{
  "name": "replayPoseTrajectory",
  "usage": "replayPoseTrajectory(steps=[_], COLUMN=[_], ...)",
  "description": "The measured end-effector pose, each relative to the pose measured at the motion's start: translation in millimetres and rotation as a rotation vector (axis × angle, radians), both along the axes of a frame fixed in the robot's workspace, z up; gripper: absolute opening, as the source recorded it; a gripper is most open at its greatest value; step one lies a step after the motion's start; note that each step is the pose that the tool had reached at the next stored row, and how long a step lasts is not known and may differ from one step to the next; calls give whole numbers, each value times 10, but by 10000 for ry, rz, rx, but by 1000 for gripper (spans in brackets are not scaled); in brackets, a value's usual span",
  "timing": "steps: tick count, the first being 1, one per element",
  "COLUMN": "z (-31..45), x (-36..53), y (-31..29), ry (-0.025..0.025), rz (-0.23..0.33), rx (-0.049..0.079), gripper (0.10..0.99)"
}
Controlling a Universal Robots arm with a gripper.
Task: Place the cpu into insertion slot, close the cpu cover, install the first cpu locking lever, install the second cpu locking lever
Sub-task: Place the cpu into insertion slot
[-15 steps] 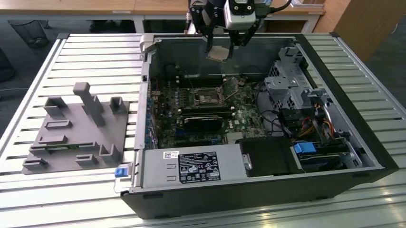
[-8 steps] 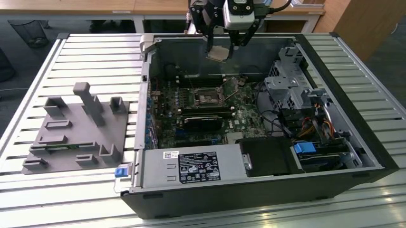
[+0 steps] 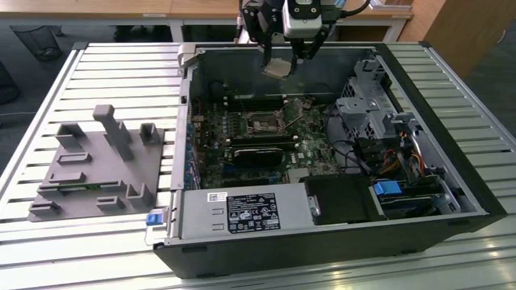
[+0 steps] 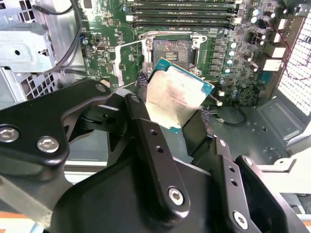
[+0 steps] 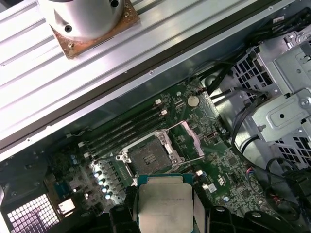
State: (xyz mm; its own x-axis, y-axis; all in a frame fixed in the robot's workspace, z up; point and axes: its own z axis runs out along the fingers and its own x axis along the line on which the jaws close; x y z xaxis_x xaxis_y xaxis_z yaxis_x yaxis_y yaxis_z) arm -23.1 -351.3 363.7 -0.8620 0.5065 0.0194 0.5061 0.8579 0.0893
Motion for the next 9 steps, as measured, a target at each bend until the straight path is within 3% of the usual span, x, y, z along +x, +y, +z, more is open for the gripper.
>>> replayPoseTrajectory(steps=[9], z=[-1], x=[0], y=[0], ry=[0], rz=[-294], rx=[0], gripper=[545])
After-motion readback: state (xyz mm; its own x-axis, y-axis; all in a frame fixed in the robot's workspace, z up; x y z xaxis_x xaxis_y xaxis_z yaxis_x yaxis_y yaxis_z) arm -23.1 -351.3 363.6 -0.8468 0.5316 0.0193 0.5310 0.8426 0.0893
